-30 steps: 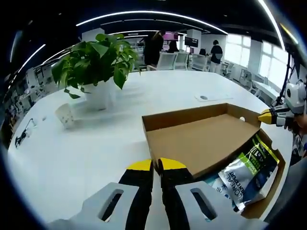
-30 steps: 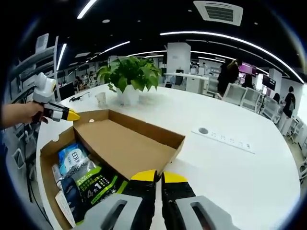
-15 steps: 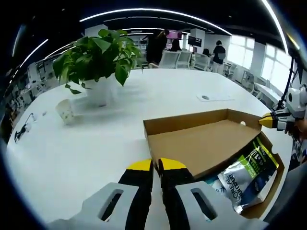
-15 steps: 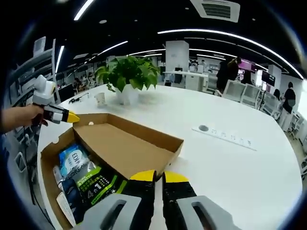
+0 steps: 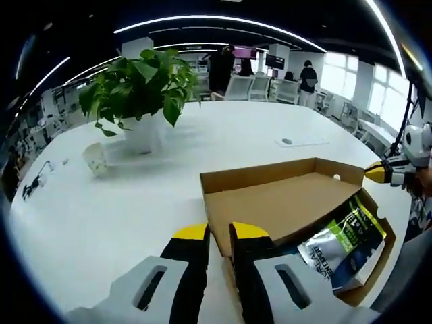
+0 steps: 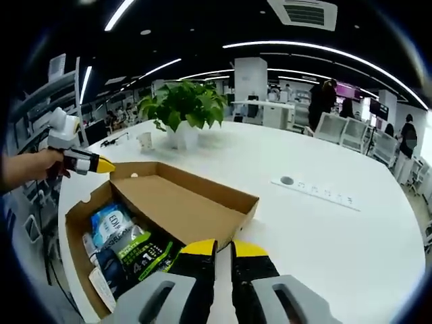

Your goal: Operate the shoe box by opening the lid, removing the specified soft item, and placing it in the target area until the item is outside and the box remains undamaged.

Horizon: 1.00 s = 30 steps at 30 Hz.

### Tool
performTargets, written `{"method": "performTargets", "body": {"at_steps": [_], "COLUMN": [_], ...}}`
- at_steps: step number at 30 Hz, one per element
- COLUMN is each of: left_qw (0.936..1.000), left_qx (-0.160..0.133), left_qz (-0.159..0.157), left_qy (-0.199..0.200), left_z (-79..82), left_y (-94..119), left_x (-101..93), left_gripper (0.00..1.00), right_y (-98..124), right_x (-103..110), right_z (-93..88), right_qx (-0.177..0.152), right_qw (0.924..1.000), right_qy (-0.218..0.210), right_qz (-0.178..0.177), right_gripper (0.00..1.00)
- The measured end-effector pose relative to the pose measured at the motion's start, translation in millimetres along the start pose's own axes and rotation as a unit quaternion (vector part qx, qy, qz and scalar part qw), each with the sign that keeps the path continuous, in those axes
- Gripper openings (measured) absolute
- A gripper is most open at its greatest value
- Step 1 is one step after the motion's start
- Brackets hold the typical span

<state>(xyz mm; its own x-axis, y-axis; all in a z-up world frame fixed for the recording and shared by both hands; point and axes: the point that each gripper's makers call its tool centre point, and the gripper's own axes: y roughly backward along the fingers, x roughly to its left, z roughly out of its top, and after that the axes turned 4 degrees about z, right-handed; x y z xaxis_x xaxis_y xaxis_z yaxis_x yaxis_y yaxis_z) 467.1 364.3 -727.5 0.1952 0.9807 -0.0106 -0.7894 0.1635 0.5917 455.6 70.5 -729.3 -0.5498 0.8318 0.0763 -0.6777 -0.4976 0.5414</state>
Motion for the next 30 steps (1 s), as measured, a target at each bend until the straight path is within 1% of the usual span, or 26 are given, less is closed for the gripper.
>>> {"method": "performTargets", "body": {"at_steps": [6, 8, 9, 11, 15, 17, 23, 26, 30], "left_qw": [0.9999, 0.9999, 0.9999, 0.9998, 0.9998, 0.9996, 0.9992, 0.9986, 0.9976], "left_qx": [-0.003, -0.004, -0.005, -0.008, -0.015, -0.018, -0.020, -0.014, -0.004], "left_qz": [0.006, 0.005, 0.004, 0.004, -0.001, -0.003, -0.020, -0.041, -0.060], "left_qy": [-0.013, -0.012, -0.012, -0.016, -0.016, -0.021, -0.028, -0.029, -0.034], "left_z": [-0.6, -0.4, -0.5, 0.3, 2.9, 4.0, 1.9, -5.0, -15.6], "left_y": [9.6, 12.2, 15.0, 18.2, 24.0, 26.2, 30.8, 32.8, 30.9], "left_x": [-3.4, -4.6, -6.3, -8.9, -16.3, -21.9, -41.2, -57.1, -68.4], "left_gripper": [0.17, 0.19, 0.19, 0.18, 0.20, 0.23, 0.26, 0.27, 0.30], "right_y": [10.0, 11.6, 13.4, 15.4, 19.7, 21.1, 24.9, 25.6, 23.7], "right_x": [11.3, 15.0, 19.2, 22.1, 31.2, 36.6, 46.8, 55.2, 60.2], "right_z": [-0.1, -1.3, -3.9, -5.6, -13.3, -17.9, -22.9, -28.0, -34.1], "right_qx": [-0.001, 0.002, 0.009, 0.011, 0.026, 0.035, 0.048, 0.059, 0.071], "right_qw": [0.9999, 0.9997, 0.9995, 0.9993, 0.9986, 0.9979, 0.9964, 0.9949, 0.9936], "right_qy": [0.005, 0.011, 0.018, 0.020, 0.019, 0.014, 0.016, 0.018, 0.019], "right_qz": [0.014, 0.019, 0.026, 0.029, 0.043, 0.052, 0.068, 0.080, 0.086], "right_gripper": [0.08, 0.09, 0.09, 0.11, 0.12, 0.11, 0.13, 0.15, 0.17]}}
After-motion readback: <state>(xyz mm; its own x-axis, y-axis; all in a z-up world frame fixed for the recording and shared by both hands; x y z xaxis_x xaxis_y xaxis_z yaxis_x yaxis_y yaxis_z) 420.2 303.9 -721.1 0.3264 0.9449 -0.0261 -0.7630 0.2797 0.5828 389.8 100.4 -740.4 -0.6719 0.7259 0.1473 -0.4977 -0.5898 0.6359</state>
